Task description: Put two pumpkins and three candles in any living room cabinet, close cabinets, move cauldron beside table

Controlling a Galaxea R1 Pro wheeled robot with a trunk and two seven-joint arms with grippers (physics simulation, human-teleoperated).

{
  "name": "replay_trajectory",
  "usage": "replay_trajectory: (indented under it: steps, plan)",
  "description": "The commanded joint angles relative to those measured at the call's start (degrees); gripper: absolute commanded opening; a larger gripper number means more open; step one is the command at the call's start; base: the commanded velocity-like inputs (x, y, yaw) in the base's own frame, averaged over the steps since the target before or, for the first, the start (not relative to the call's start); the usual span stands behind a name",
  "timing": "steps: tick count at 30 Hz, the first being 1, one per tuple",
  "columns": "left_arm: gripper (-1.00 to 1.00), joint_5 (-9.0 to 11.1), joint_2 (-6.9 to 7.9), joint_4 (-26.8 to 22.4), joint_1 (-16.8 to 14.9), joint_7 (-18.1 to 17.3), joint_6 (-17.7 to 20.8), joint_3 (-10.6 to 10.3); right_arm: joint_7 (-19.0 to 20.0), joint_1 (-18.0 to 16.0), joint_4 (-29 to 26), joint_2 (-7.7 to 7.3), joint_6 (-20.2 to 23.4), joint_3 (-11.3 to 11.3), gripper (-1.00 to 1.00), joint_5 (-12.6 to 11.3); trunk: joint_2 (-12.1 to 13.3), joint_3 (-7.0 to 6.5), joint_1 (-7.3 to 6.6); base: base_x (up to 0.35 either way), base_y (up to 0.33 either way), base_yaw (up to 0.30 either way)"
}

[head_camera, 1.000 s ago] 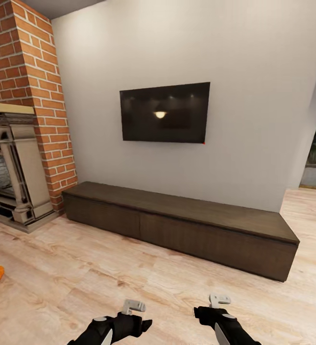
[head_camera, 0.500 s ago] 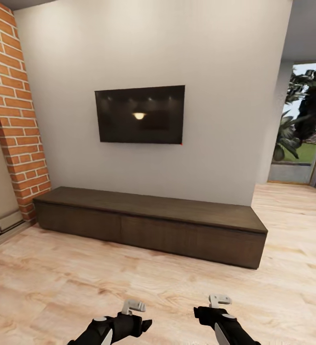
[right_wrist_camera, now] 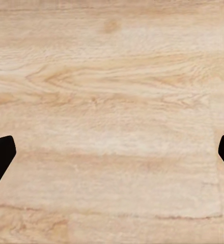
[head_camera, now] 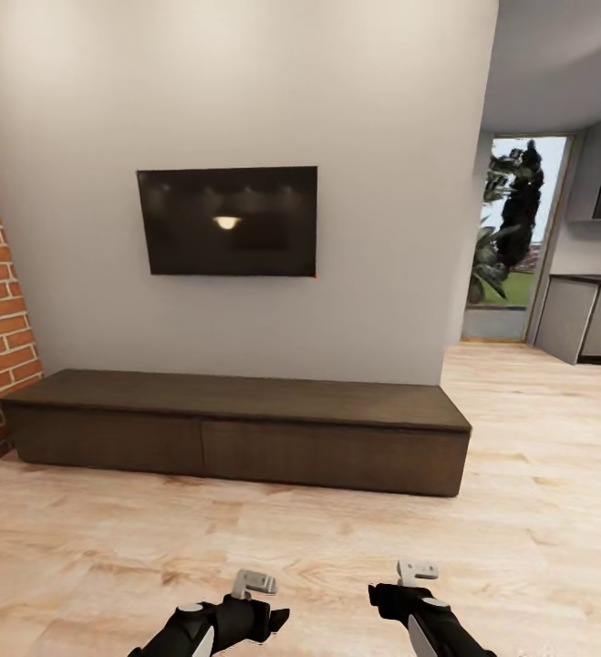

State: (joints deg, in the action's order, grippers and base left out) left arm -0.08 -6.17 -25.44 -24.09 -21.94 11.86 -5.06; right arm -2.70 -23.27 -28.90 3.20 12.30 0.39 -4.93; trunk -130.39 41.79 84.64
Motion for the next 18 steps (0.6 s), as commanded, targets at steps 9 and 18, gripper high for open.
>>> replay_trajectory:
  steps: [9,18]
  plan:
    - [1.00,0.0,0.02,-0.1,0.0,-0.1,0.4,0.0,-0.3,0.0,-0.2,0.37,0.3,0.1,1.00,-0.5,0.0,-0.11,0.00,0.181,0.222,-0.180]
    - [1.00,0.0,0.02,-0.2,0.0,-0.1,0.4,0.0,-0.3,0.0,-0.3,0.48,0.3,0.0,1.00,-0.5,0.0,0.43,0.00,0.048,0.042,-0.013]
